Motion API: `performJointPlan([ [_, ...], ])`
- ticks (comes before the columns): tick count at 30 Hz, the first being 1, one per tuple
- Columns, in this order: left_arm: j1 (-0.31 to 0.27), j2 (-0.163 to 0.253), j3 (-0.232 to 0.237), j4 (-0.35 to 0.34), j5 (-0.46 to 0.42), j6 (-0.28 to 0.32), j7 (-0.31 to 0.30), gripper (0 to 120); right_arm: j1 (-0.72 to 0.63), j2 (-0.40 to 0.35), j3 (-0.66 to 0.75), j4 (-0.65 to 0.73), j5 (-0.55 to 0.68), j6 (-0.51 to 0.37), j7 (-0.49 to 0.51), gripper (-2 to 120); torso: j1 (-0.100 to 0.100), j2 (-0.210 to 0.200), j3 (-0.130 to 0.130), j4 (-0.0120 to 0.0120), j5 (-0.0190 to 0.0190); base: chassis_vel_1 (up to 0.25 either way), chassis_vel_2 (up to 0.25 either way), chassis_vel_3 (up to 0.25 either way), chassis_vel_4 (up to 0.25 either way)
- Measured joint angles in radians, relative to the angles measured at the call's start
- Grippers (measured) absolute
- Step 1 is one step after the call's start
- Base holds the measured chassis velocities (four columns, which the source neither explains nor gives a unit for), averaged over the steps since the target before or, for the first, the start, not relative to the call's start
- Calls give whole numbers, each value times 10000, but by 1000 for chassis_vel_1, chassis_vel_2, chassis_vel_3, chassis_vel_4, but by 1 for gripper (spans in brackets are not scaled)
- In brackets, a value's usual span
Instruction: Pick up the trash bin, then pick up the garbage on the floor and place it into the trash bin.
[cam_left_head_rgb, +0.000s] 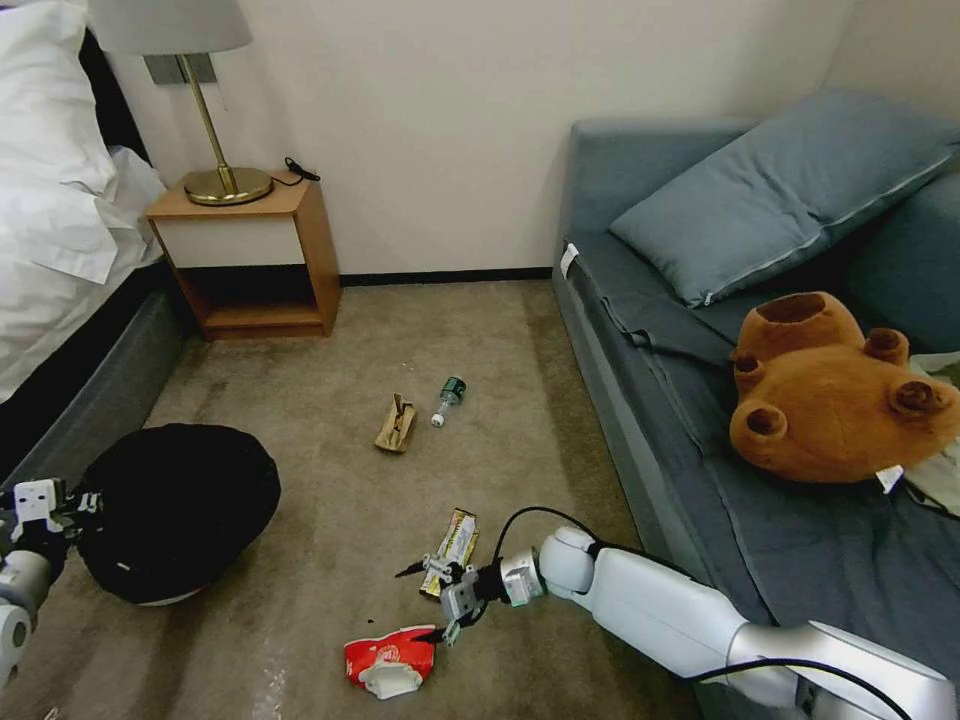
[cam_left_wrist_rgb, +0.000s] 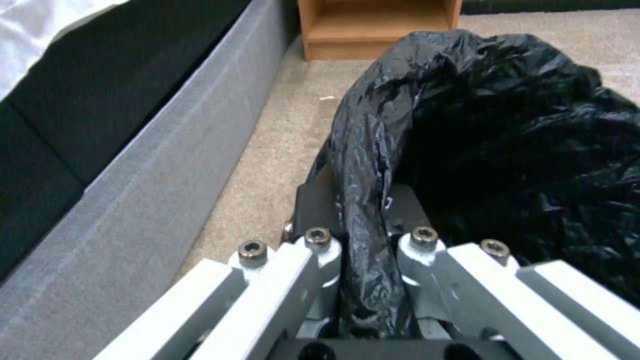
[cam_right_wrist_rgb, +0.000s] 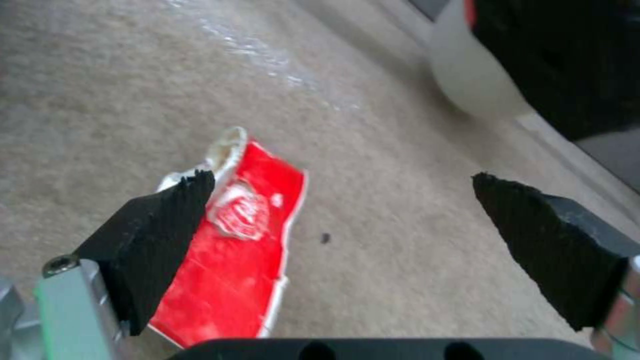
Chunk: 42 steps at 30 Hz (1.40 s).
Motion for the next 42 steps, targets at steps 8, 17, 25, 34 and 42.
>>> performJointPlan([
  [8,5,-23,-40,-115,-20,88,17,5,-76,473,-428,-524,-590,126,-7,100,0,0,0,-4,0,0,0,0,0],
  [17,259,-66,-263,-292,-52,85,93,5,25,1545,-302,-2455,-1546,533,-31,100,0,0,0,-2,0,0,0,0,0],
  [25,456,71,-572,-224,-180,-69,269,5,-132,2240,-110,-3896,-2010,713,478,100,0,0,0,-2,0,0,0,0,0],
  [34,526,138,-651,-209,-243,-120,358,5,-136,2645,-119,-4397,-1898,906,711,79,0,0,0,-2,-1,0,0,0,0],
  [42,551,187,-703,-106,-259,-172,436,5,-154,2838,-209,-4495,-1628,912,713,47,0,0,0,-2,0,0,0,0,0],
])
